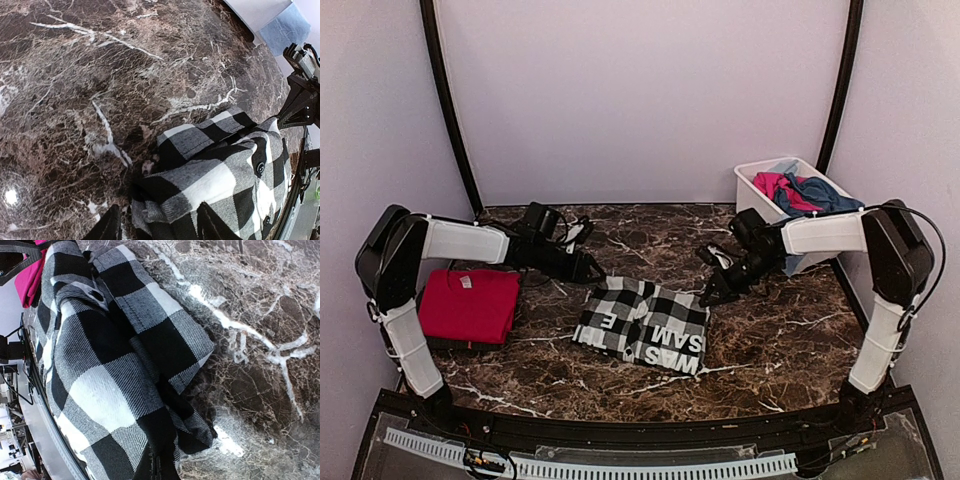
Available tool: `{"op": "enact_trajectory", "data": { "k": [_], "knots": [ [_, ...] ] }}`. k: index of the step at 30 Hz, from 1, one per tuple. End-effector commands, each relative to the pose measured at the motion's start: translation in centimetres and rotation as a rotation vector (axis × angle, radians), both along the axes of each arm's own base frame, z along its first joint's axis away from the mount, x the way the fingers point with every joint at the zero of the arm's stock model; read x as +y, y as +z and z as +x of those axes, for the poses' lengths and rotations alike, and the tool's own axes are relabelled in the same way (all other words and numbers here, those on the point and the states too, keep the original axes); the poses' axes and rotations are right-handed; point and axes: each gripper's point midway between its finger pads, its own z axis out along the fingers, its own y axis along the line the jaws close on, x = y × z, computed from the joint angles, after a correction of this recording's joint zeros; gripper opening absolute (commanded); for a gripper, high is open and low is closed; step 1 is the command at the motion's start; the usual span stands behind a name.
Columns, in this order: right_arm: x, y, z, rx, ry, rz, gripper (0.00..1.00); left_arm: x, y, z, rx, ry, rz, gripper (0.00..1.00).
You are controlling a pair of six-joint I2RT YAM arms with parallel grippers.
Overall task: Fold and stack the mixed laundry pile
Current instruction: Adjust the square-folded shirt at the center of the board.
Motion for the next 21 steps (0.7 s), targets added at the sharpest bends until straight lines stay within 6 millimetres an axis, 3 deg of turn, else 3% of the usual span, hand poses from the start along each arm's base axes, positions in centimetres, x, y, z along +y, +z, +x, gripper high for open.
{"op": "enact_trajectory", "data": {
  "k": [1, 8, 14, 16, 18, 21],
  "knots": [
    [0.1, 2.3, 0.7, -0.068, -0.005, 0.001, 0.00, -1.4, 1.1, 0.5, -0.028, -0.041, -0.109, 0.51],
    [-0.4, 1.9, 0.7, -0.069, -0.019, -0.031, 0.00, -3.0, 0.8, 0.8, -0.003, -0.094, -0.178, 0.43],
    [-0.7, 2.0, 0.9, -0.082, -0.029, -0.047, 0.00, -2.4, 0.6, 0.6, -0.004, -0.067, -0.163, 0.48],
    [-0.8, 1.5, 1.1, -0.081, -0.032, -0.065, 0.00, -2.4, 0.7, 0.5, -0.005, -0.064, -0.174, 0.43],
    [-1.1, 1.2, 1.2, -0.083, -0.036, -0.082, 0.00, -2.4, 0.9, 0.3, -0.012, -0.062, -0.190, 0.32],
    [-1.3, 1.8, 1.3, -0.098, -0.043, -0.089, 0.00, -2.5, 2.0, 0.1, -0.032, -0.065, -0.222, 0.08]
  ]
}}
